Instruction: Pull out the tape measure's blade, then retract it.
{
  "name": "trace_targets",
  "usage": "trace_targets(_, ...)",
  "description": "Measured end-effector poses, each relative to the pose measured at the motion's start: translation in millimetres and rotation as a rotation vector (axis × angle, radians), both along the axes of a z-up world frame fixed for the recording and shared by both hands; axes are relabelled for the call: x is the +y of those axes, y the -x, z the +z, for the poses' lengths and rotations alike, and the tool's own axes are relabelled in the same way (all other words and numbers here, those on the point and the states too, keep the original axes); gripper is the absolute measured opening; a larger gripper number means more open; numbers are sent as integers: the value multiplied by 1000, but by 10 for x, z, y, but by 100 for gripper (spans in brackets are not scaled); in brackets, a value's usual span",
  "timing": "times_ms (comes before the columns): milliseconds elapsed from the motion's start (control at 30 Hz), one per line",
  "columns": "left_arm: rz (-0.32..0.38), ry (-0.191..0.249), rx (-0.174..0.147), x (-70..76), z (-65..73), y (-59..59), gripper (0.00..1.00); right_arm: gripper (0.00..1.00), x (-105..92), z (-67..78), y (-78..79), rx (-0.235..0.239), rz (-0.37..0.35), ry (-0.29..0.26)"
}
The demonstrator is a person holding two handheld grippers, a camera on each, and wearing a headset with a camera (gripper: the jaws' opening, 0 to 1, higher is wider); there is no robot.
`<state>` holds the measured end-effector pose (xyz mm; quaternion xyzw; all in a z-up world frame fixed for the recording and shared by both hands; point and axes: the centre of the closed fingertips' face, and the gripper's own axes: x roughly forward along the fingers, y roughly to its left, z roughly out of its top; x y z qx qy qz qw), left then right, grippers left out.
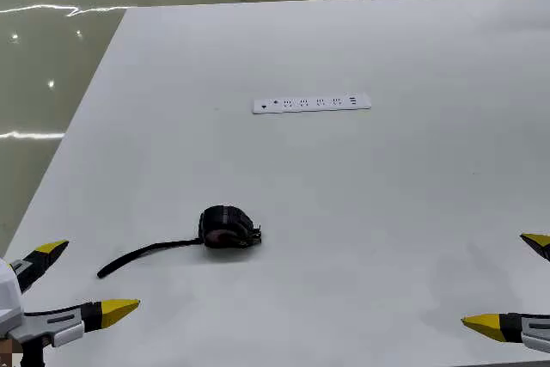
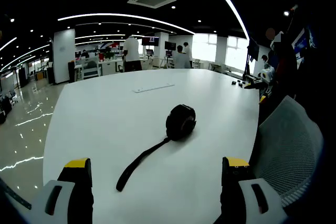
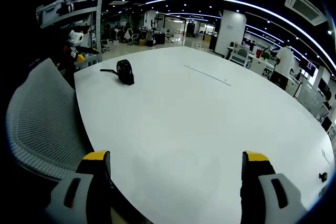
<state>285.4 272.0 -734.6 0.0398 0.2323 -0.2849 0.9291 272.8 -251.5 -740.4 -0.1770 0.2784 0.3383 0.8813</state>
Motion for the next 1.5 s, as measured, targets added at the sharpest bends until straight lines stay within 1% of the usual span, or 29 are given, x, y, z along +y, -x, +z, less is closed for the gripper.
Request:
trace_targets(100,3,2,10,23,-9,9,100,100,3,1,-14,-2,0,-1)
trace_targets(233,2,-4,11,32,-9,19,100,100,14,-16,-23,1,3,-4)
trace_targets(533,-9,-13,21,4,18,36,100,100,43,-33,-41,4,13,-14)
trace_targets(600,-7,-8,36,2,13,38,100,100,47,-26,-41,4,15,-15)
trace_targets(800,-8,-13,38,-2,19,31,100,100,27,-32,-52,6,15,-14)
trace_targets(967,-27,-25,55,-22,12,0,100,100,19,-24,-90,4,20,-10)
trace_targets(1033,-41,-34,76,-54,15,-34,100,100,38,-6,-133,3,26,-6)
trace_targets(1067,-55,-44,78,-77,21,-62,100,100,61,10,-156,4,30,-7)
trace_targets(1100,-84,-72,79,-117,30,-103,99,100,113,26,-188,10,46,-10)
trace_targets(1133,-113,-72,78,-175,52,-133,98,100,152,36,-214,11,63,-3)
trace_targets(1167,-148,-79,77,-251,83,-194,98,100,218,57,-261,4,97,13)
trace_targets(1233,-191,-102,80,-345,117,-285,99,100,309,93,-341,-2,124,14)
trace_targets(1267,-231,-111,80,-432,142,-346,99,100,379,119,-395,-4,143,11)
trace_targets(1300,-258,-125,83,-483,146,-391,99,100,429,133,-435,-7,157,12)
trace_targets(1333,-292,-157,86,-545,147,-455,98,100,503,141,-485,-4,176,13)
trace_targets(1400,-339,-198,83,-630,142,-545,98,100,620,154,-544,-2,209,14)
trace_targets(1433,-374,-235,92,-678,123,-595,97,100,708,147,-580,6,232,17)
trace_targets(1467,-398,-249,88,-727,119,-630,97,100,755,124,-607,11,248,19)
trace_targets(1500,-442,-282,91,-794,90,-671,97,100,853,113,-642,15,274,17)
